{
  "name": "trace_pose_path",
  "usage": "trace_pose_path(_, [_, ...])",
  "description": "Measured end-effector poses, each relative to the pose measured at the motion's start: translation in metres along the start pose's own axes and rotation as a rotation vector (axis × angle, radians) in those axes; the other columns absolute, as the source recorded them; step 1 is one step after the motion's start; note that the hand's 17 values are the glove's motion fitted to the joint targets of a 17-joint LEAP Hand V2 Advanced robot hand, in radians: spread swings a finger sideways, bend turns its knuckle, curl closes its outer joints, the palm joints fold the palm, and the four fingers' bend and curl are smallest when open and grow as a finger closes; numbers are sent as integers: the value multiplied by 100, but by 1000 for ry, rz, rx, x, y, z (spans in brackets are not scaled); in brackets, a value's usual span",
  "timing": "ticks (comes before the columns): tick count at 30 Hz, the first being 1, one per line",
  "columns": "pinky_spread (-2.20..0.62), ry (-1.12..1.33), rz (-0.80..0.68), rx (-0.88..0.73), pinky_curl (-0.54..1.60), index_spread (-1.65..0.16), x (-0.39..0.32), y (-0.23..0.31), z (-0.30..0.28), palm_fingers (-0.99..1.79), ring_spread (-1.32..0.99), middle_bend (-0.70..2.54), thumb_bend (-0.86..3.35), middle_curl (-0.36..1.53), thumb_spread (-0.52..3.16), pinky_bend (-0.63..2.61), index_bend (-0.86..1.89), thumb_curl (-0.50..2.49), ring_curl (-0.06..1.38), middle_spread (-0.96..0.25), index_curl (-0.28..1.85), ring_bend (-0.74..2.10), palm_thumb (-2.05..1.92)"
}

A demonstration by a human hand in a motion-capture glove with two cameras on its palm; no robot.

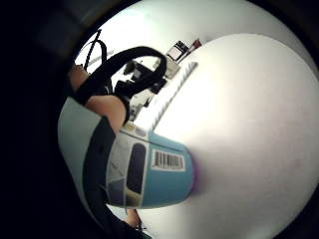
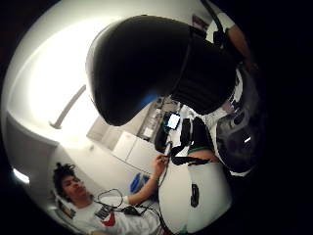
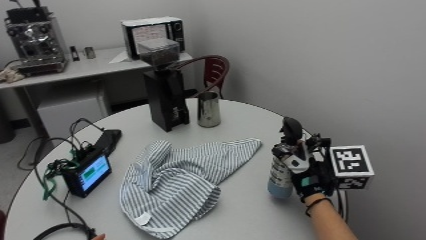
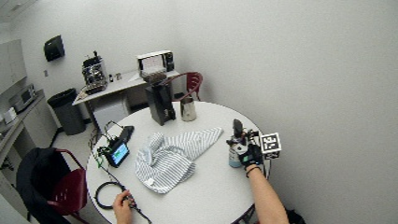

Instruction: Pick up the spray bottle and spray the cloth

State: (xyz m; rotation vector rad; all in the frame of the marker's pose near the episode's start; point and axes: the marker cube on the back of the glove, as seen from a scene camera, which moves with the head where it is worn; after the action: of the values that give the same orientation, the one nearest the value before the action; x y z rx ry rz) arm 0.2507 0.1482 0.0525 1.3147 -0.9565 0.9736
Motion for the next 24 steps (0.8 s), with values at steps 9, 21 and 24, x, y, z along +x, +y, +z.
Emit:
trace_pose_path(9, [6,61,-136,-208,35,-24,-97,-26,-15,113,-9,34,-1,42,81,36,9,47,41,-7,23,59,90])
trace_pose_path(21, [-2,190,25,-470,37,-22,-53,-5,55,118,-8,38,-3,44,79,41,10,51,43,-5,24,64,87])
trace_pose_path(24, [-3,159,80,-501,37,-22,-31,8,60,119,-8,40,-3,45,79,40,10,52,43,-5,24,65,87])
